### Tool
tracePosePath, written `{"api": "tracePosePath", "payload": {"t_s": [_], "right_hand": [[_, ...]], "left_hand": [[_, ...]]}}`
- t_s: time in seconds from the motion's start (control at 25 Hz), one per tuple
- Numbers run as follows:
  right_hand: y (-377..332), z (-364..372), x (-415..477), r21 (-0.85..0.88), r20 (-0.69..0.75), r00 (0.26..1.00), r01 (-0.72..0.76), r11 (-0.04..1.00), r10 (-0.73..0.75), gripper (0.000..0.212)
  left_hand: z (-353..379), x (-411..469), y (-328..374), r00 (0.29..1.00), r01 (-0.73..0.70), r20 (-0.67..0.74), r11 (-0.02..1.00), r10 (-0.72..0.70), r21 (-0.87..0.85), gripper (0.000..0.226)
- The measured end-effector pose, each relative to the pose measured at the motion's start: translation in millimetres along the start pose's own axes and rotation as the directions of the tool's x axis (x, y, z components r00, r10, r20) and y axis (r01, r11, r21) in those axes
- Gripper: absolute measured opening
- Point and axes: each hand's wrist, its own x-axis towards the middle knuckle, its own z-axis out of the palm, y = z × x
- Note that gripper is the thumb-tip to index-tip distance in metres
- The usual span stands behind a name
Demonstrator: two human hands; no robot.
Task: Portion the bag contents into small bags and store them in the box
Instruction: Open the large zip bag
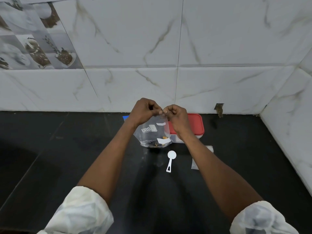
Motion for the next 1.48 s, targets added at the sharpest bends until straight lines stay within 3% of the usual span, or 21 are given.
{"api": "tracePosePath", "payload": {"t_s": [0.52,0.64,0.68,0.72,0.76,0.8,0.84,0.88,0.96,1.0,1.16,1.28,1.4,1.48], "right_hand": [[5,-11,-5,0.006,-0.021,1.0,-0.011,1.0,0.011,0.01],[2,-14,-8,0.019,-0.027,1.0,-0.01,1.0,0.011,0.009],[1,-13,-10,0.036,-0.033,0.999,-0.008,0.999,0.009,0.009],[-1,-11,-11,0.066,-0.044,0.999,-0.002,0.998,0.005,0.008],[-3,-7,-13,0.096,-0.059,0.998,0.006,0.995,0.0,0.009],[-5,-2,-15,0.128,-0.064,0.998,0.014,0.992,-0.006,0.01],[-5,4,-18,0.156,-0.052,0.999,0.021,0.987,-0.013,0.01],[-3,10,-23,0.171,-0.021,1.0,0.025,0.985,-0.022,0.01],[4,18,-37,0.117,0.064,0.997,0.027,0.993,-0.035,0.009],[9,19,-43,0.081,0.094,0.995,0.014,0.997,-0.022,0.008],[7,17,-39,0.032,0.103,0.98,-0.174,0.984,0.17,0.027],[-5,19,-23,-0.188,0.147,0.959,-0.213,0.959,0.242,0.039],[-14,19,-13,-0.284,0.231,0.918,-0.253,0.925,0.322,0.021],[-13,18,-9,-0.28,0.185,0.914,-0.303,0.911,0.361,0.01]], "left_hand": [[-67,-32,-48,0.985,0.162,-0.099,0.96,-0.142,0.227,0.019],[-70,-37,-52,0.974,0.197,-0.154,0.954,-0.165,0.226,0.01],[-66,-37,-51,0.962,0.207,-0.23,0.946,-0.149,0.251,0.008],[-59,-37,-47,0.927,0.253,-0.343,0.93,-0.153,0.268,0.022],[-51,-37,-42,0.859,0.34,-0.462,0.919,-0.218,0.199,0.037],[-40,-38,-32,0.775,0.435,-0.509,0.9,-0.376,-0.002,0.049],[-26,-40,-21,0.718,0.478,-0.41,0.827,-0.563,-0.298,0.055],[-14,-39,-14,0.696,0.486,-0.222,0.675,-0.683,-0.554,0.054],[3,-34,-15,0.689,0.462,0.015,0.423,-0.724,-0.779,0.035],[6,-31,-19,0.687,0.445,0.031,0.387,-0.726,-0.808,0.024],[10,-34,-31,0.739,0.473,0.066,0.447,-0.67,-0.759,0.009],[19,-34,-29,0.783,0.495,0.11,0.508,-0.612,-0.705,0.007],[23,-30,-29,0.785,0.513,0.12,0.531,-0.607,-0.674,0.005],[24,-30,-32,0.783,0.519,0.113,0.542,-0.612,-0.661,0.003]]}}
